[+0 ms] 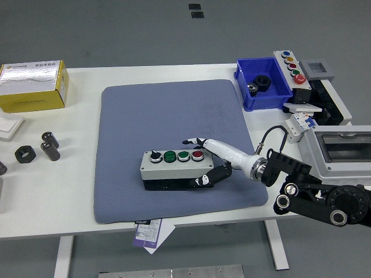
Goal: Pick up the button,place it on the desk,press the button,press the button
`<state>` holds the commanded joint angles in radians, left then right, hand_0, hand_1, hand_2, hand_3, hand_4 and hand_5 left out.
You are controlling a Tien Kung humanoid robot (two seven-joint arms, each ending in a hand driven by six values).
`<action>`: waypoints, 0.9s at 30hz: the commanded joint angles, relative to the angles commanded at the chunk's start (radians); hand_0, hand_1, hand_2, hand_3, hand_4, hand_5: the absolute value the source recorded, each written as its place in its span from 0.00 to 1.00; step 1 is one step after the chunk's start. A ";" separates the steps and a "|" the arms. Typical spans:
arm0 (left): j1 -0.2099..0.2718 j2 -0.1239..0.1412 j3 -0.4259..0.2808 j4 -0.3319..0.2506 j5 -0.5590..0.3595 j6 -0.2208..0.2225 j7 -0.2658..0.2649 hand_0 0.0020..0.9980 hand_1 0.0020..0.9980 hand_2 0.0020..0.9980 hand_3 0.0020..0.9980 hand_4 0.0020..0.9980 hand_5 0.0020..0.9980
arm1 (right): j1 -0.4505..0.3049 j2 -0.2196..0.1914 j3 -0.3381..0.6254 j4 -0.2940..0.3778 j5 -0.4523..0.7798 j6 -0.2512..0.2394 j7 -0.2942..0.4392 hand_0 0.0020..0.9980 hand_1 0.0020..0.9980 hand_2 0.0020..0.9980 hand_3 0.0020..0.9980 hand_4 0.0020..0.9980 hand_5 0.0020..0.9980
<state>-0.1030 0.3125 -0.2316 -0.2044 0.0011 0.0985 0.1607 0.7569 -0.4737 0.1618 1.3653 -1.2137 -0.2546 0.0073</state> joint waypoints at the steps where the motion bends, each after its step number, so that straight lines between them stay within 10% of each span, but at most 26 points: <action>1: 0.000 0.000 0.001 0.000 -0.001 0.000 0.000 0.72 0.70 0.62 0.62 0.72 0.23 | 0.000 0.000 -0.001 -0.002 -0.003 -0.001 0.002 0.91 0.91 0.99 0.97 0.53 0.00; 27: 0.001 0.000 -0.006 0.000 0.011 0.000 0.003 0.72 0.70 0.62 0.62 0.71 0.23 | -0.005 -0.005 -0.003 -0.024 0.008 -0.005 0.029 0.92 0.92 0.99 0.98 0.56 0.00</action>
<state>-0.1020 0.3122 -0.2379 -0.2049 0.0124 0.0980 0.1633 0.7515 -0.4791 0.1592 1.3414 -1.2060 -0.2599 0.0364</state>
